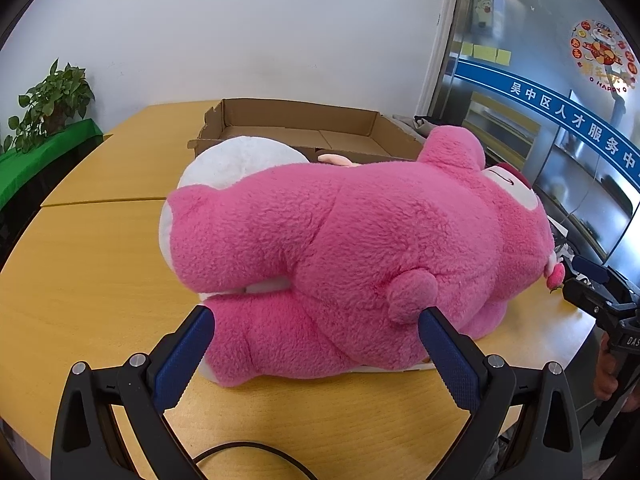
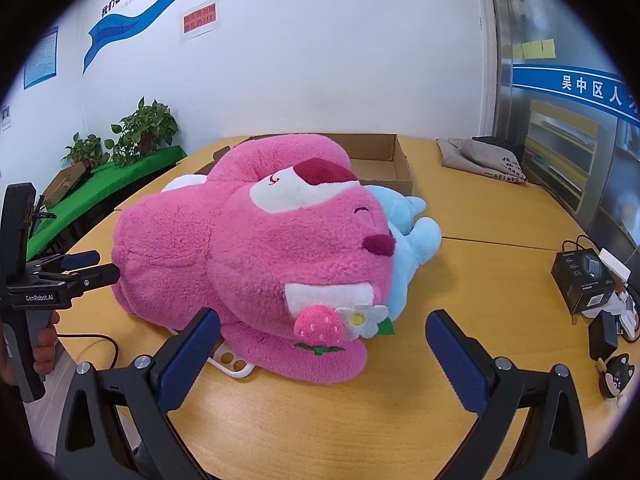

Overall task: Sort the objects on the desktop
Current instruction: 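Swing both tools toward the large pink bear lying on the table, then close the right tool on the pink bear's body near its flower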

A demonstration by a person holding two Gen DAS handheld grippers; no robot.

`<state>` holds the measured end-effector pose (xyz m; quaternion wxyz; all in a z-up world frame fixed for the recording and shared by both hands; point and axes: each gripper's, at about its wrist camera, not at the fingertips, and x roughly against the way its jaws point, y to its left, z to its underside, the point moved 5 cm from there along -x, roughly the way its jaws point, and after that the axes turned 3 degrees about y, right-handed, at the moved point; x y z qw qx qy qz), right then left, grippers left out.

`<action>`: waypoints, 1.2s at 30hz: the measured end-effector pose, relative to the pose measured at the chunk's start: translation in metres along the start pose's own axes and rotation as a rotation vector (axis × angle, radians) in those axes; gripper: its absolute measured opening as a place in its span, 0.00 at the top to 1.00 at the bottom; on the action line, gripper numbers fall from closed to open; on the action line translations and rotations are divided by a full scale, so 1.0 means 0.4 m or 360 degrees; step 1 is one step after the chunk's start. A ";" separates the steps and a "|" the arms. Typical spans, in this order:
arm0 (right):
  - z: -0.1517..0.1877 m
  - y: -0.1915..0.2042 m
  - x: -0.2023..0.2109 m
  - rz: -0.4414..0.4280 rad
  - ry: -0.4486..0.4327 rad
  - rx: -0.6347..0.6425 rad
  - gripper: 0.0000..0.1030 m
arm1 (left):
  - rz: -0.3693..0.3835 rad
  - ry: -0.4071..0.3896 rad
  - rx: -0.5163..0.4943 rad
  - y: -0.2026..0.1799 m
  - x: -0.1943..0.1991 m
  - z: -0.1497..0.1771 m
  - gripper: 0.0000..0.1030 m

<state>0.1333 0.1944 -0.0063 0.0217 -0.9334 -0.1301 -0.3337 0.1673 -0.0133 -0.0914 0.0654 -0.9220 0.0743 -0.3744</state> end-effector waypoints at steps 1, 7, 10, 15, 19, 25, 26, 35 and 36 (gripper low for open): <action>0.000 0.003 -0.005 -0.0005 0.0003 0.0003 0.00 | 0.0002 0.0001 0.0001 0.000 -0.004 -0.002 0.00; 0.005 0.012 -0.031 0.0013 0.0036 0.0040 0.00 | 0.0019 0.0005 -0.0009 -0.005 -0.018 -0.016 0.00; -0.003 0.012 -0.035 0.0017 0.0025 0.0053 0.00 | 0.0028 0.0013 -0.0025 -0.008 -0.024 -0.025 0.00; -0.011 -0.001 -0.047 0.0024 0.0032 0.0018 0.00 | 0.0046 0.0013 -0.0026 -0.016 -0.038 -0.037 0.00; -0.011 0.004 -0.056 0.0031 0.0056 0.0028 0.00 | 0.0064 0.0005 -0.0012 -0.016 -0.042 -0.039 0.00; -0.017 0.015 -0.070 -0.0003 0.0098 0.0019 0.00 | 0.0061 -0.0002 -0.0003 -0.018 -0.038 -0.040 0.00; -0.019 0.015 -0.074 -0.0009 0.0108 0.0006 0.00 | 0.0059 -0.0002 -0.0001 -0.019 -0.037 -0.040 0.00; -0.012 0.007 -0.100 0.0097 0.0211 -0.0047 0.00 | 0.0054 -0.0017 0.0011 -0.030 -0.023 -0.042 0.00; -0.011 0.006 -0.100 0.0104 0.0216 -0.0058 0.00 | 0.0060 -0.0021 0.0013 -0.033 -0.021 -0.043 0.00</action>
